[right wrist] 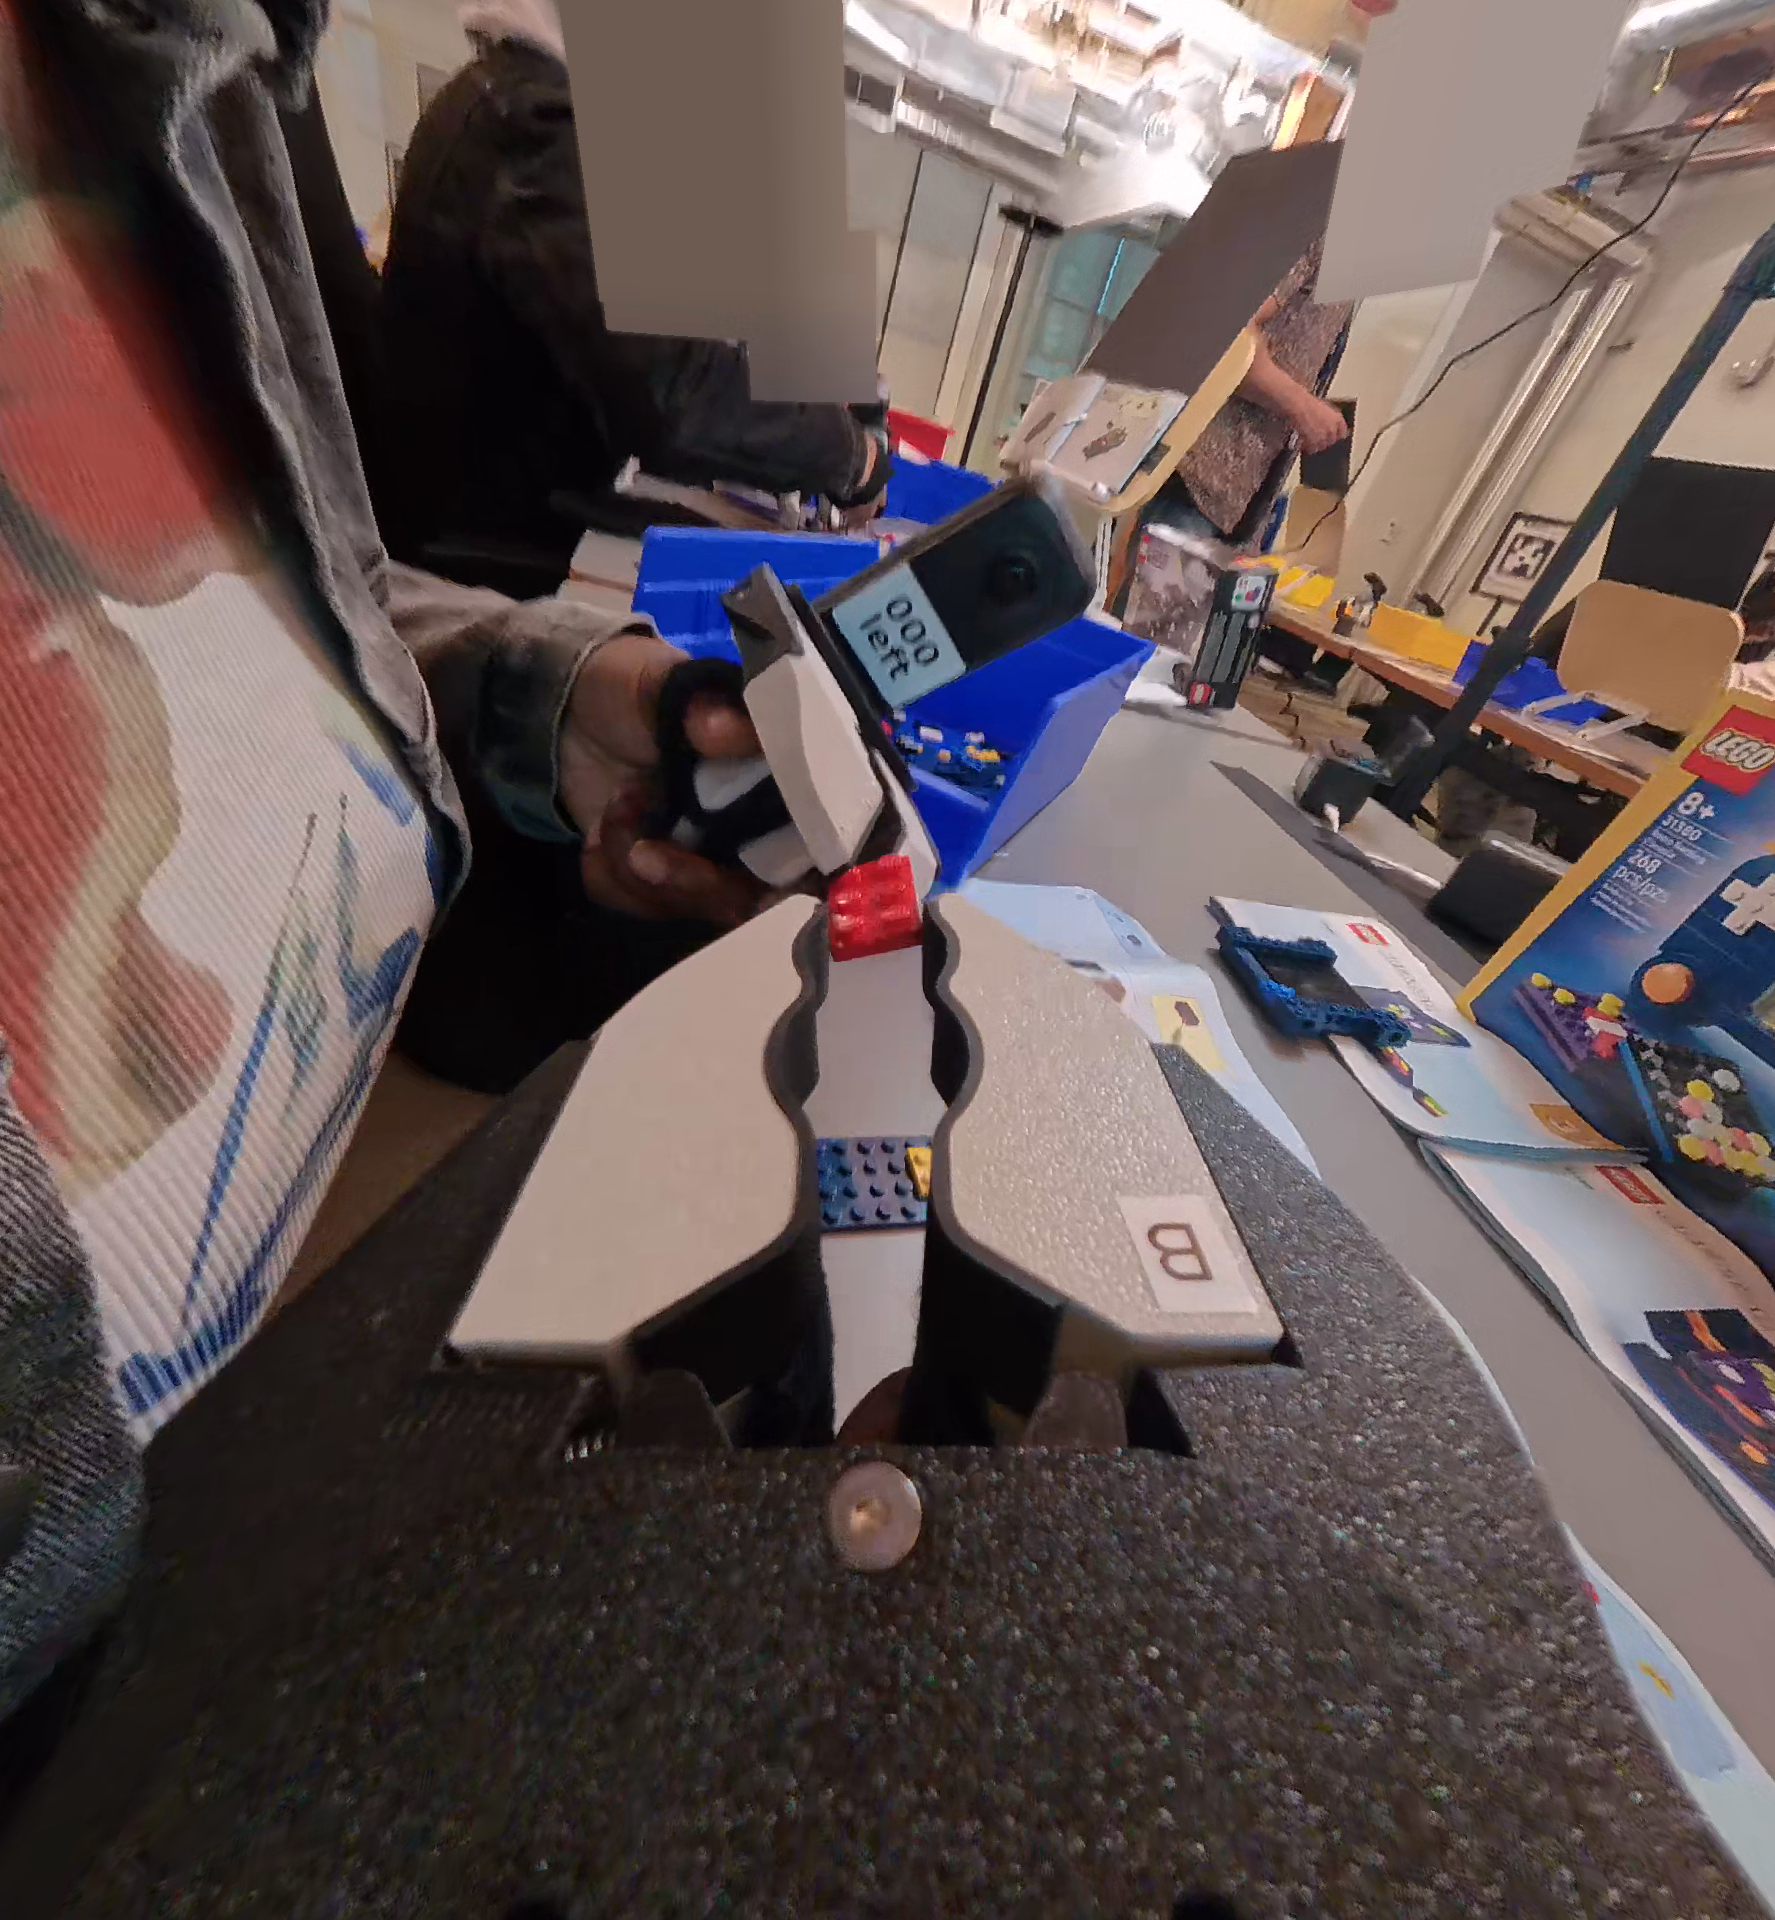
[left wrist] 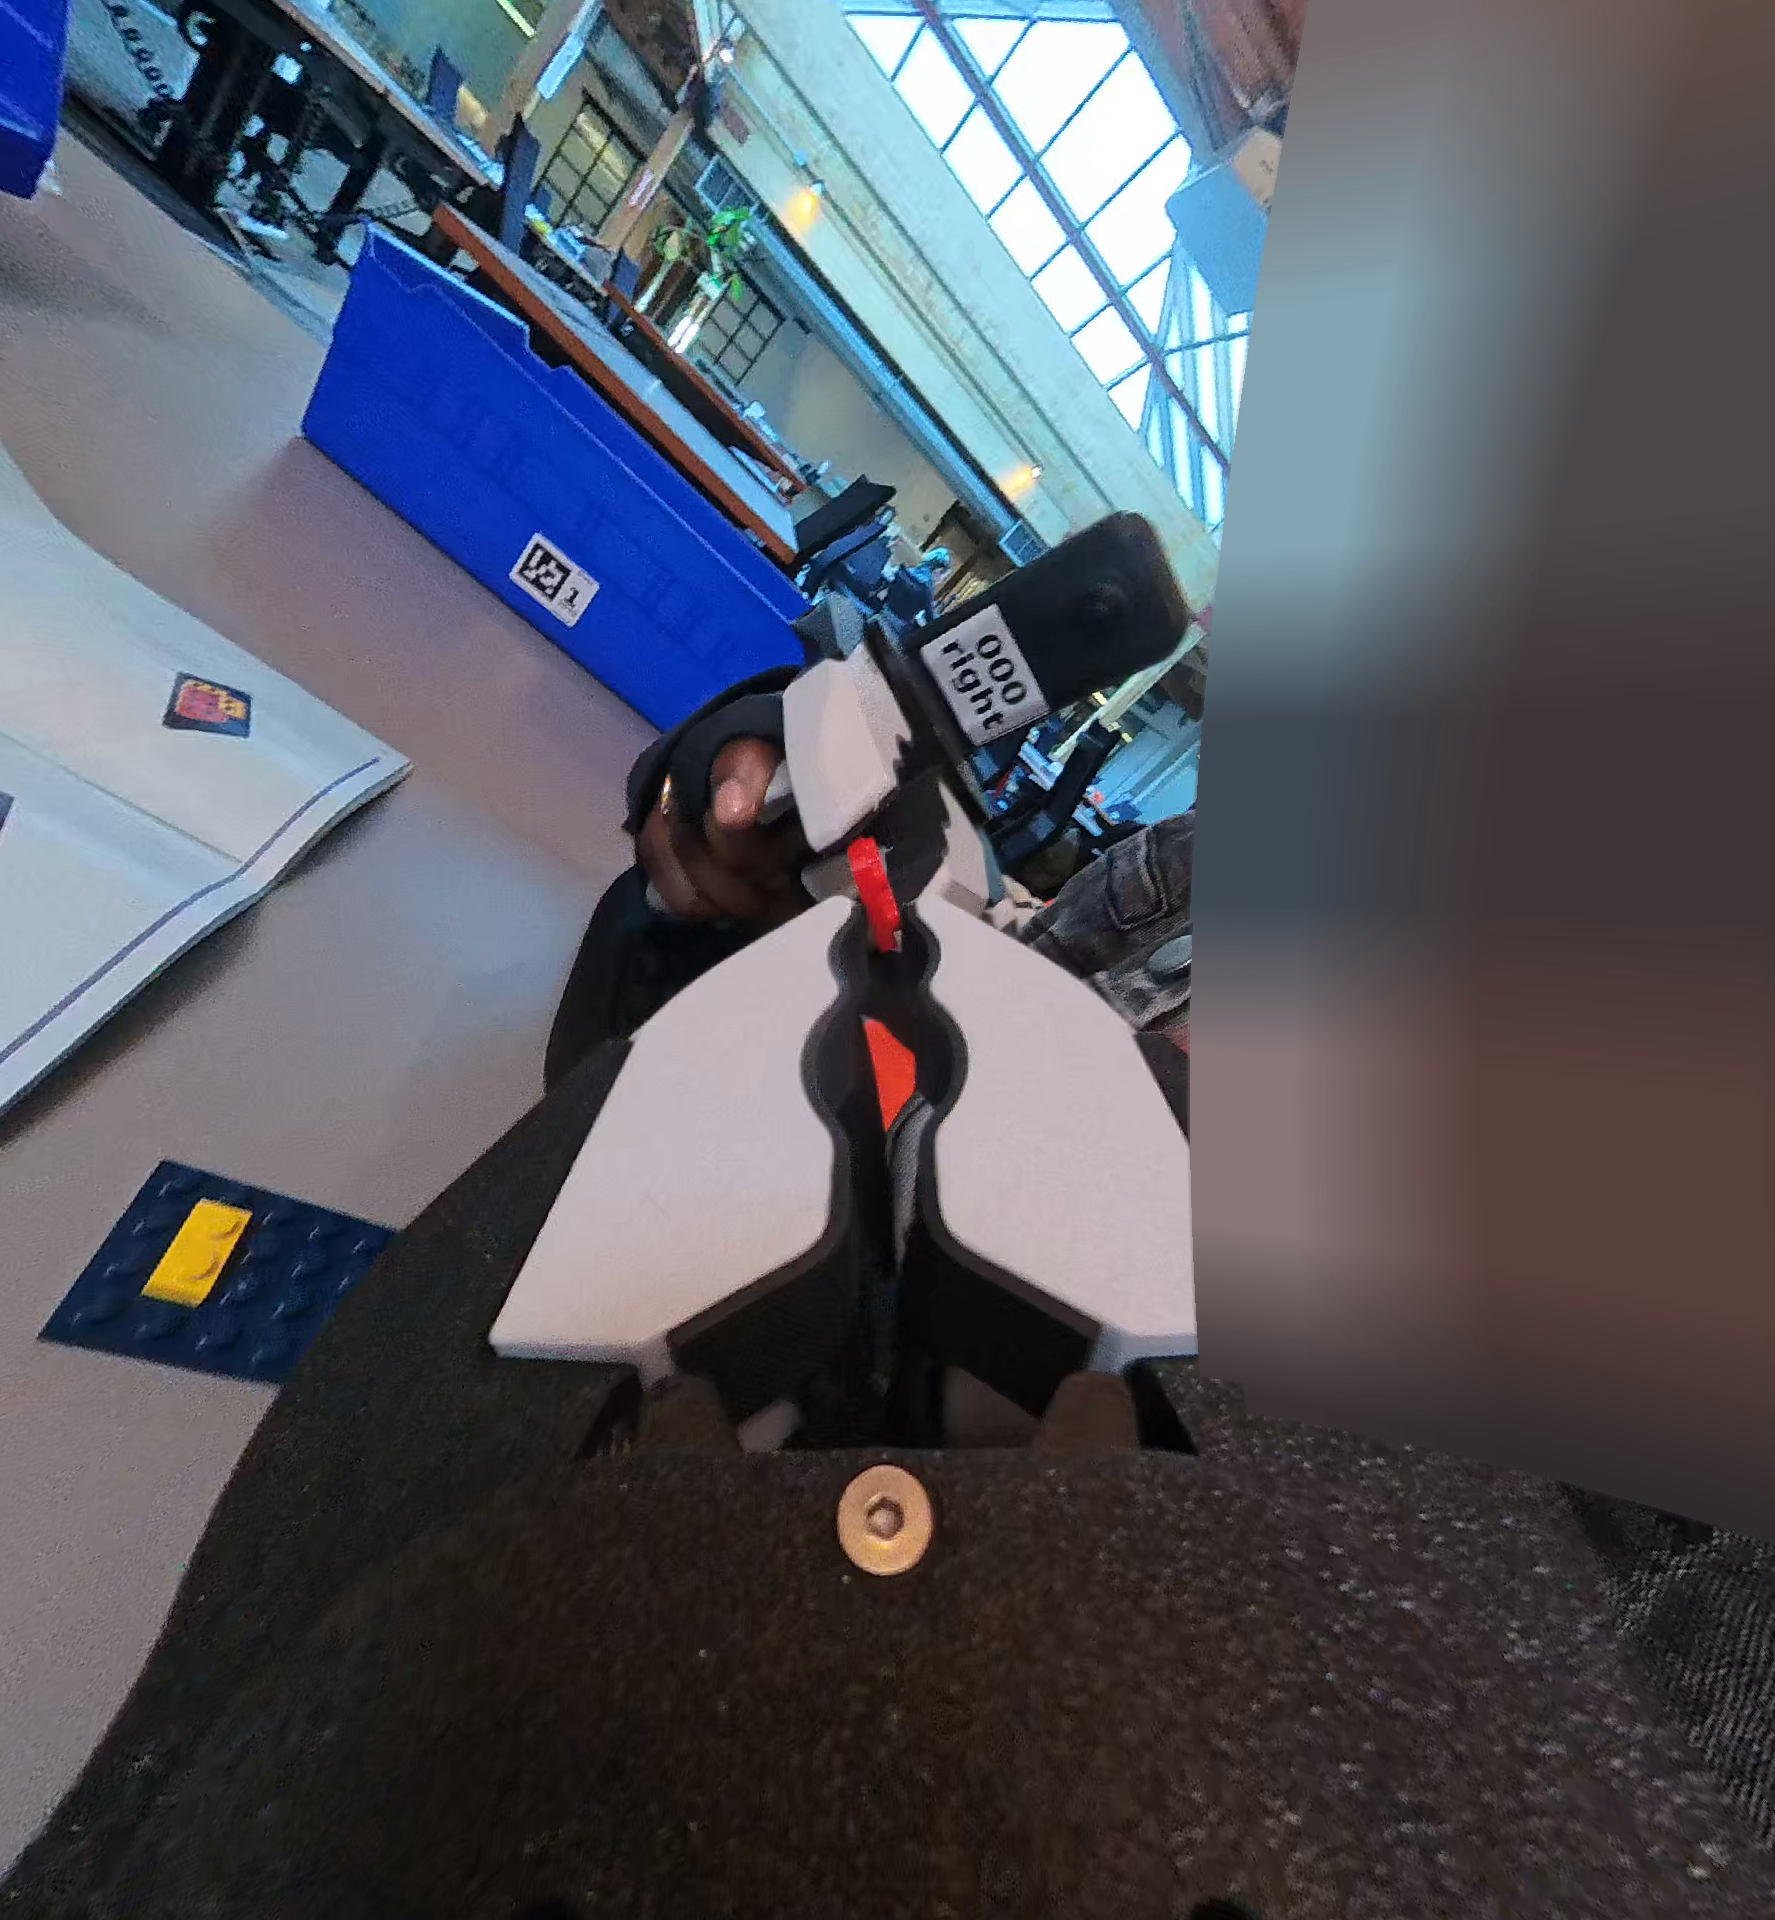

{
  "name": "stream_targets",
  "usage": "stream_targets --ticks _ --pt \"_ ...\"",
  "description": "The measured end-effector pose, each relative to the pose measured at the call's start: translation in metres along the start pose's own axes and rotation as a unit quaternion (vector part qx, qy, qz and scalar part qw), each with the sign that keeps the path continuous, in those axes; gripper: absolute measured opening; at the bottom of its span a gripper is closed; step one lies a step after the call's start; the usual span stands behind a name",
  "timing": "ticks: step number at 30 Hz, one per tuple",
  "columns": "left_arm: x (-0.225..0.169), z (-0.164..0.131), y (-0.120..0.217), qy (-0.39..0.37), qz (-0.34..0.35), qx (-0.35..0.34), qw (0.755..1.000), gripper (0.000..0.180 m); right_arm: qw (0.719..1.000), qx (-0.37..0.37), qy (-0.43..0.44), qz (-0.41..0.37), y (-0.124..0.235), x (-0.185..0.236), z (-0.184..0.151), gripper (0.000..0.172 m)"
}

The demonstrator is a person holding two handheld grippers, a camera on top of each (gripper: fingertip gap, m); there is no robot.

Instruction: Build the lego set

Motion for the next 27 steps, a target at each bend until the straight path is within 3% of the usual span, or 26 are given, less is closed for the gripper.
stream_targets --ticks 5,7,10,12,14,18,23,27 --pt "0.004 -0.005 0.006 -0.036 0.052 0.051 0.997 0.007 0.998 0.063 0.028 -0.009 -0.006 0.002 -0.006 0.017" --pt "0.010 -0.003 0.014 -0.095 0.100 0.114 0.984 0.023 0.998 0.062 0.003 -0.013 -0.005 0.000 -0.009 0.017" --pt "0.028 -0.005 0.028 -0.225 0.208 0.249 0.919 0.040 0.997 0.071 -0.023 -0.034 0.000 -0.008 -0.014 0.017" --pt "0.035 -0.010 0.029 -0.267 0.217 0.317 0.884 0.051 0.996 0.075 -0.027 -0.044 0.003 -0.010 -0.015 0.017" --pt "0.042 -0.017 0.026 -0.272 0.202 0.363 0.868 0.059 0.996 0.076 -0.031 -0.047 0.004 -0.011 -0.016 0.017" --pt "0.057 -0.028 0.022 -0.273 0.189 0.412 0.848 0.067 0.996 0.070 -0.040 -0.048 0.005 -0.013 -0.016 0.016" --pt "0.062 -0.028 0.017 -0.282 0.200 0.419 0.840 0.049 0.995 0.065 -0.048 -0.050 0.006 -0.016 -0.017 0.017" --pt "0.060 -0.029 0.013 -0.244 0.265 0.404 0.841 0.048 0.994 0.066 -0.057 -0.061 0.006 -0.019 -0.018 0.017"
Point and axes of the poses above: each gripper's, where its closed fingertips meet, y back along the fingers, z out of its top, x = y × z across the jaws, the point moved 7 cm from there along y, back along the fingers, and after that the axes turned 8 degrees about -y, right-handed, at the moved point
